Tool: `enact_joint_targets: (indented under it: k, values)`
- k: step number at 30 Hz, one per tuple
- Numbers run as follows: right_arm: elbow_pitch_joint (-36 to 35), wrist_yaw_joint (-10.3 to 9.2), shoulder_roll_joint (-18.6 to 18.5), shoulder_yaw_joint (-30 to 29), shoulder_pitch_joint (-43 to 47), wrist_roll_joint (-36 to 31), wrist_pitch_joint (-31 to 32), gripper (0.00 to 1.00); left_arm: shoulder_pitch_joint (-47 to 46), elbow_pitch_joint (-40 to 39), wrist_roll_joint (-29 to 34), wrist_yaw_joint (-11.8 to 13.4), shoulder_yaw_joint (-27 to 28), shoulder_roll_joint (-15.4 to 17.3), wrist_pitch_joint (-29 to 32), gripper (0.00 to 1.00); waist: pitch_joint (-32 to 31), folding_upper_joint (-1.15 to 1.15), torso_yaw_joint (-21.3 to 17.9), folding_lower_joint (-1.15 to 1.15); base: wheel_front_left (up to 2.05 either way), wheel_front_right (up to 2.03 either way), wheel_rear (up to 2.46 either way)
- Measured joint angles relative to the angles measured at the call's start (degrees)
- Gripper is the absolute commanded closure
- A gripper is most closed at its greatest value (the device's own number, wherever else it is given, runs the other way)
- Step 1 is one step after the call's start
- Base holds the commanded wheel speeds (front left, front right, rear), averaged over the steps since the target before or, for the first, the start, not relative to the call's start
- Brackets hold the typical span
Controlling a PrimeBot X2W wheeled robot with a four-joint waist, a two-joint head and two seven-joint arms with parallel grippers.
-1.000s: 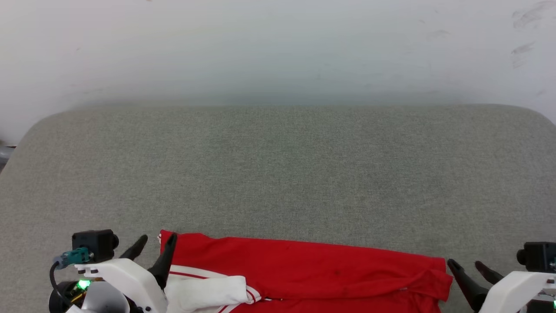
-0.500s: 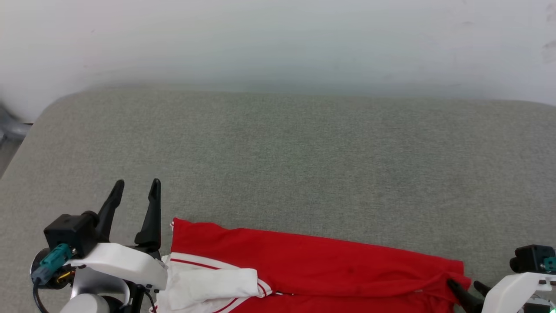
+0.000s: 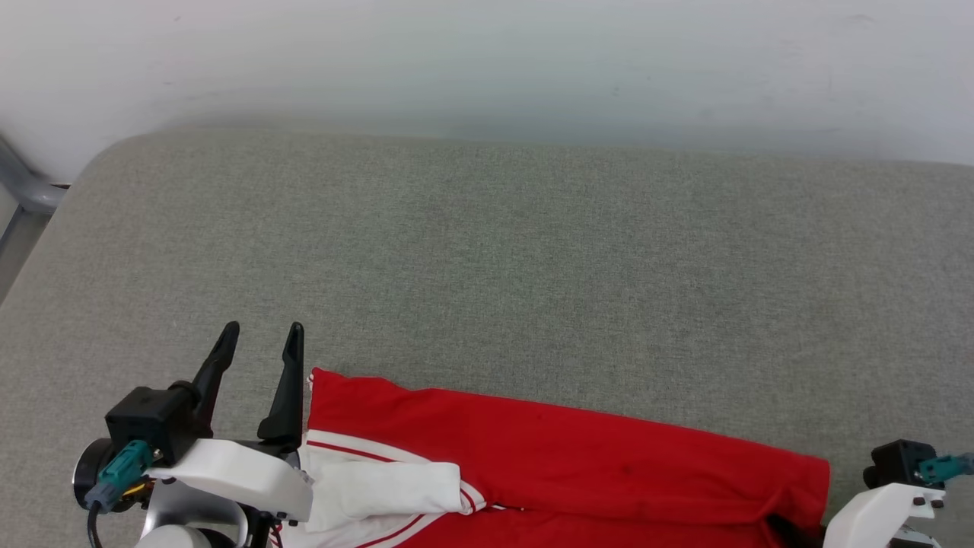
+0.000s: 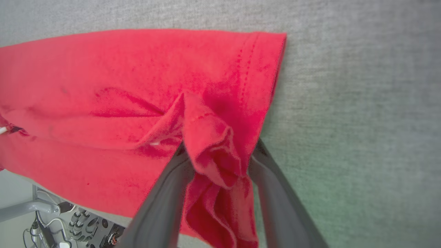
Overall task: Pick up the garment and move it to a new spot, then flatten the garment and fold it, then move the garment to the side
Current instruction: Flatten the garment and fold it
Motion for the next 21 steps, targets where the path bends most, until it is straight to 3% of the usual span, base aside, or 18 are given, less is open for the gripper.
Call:
enact_joint_targets:
  k: [12, 21]
  values:
    - [-0.65, 0.02, -0.52, 0.65, -0.91, 0.12, -0.77, 1.0, 0.19, 1.07, 1.92, 0.79, -1.56, -0.07, -0.82, 0.0, -2.53, 0.0, -0.98, 0.0, 0.0, 0.0, 0.0]
    - [-0.63, 0.03, -2.96, -4.89, -0.93, -0.63, 0.67, 1.0, 2.09, 2.21, 2.31, 1.82, -1.71, -0.11, -1.51, 0.0, -5.19, 0.0, -2.74, 0.0, 0.0, 0.0, 0.0]
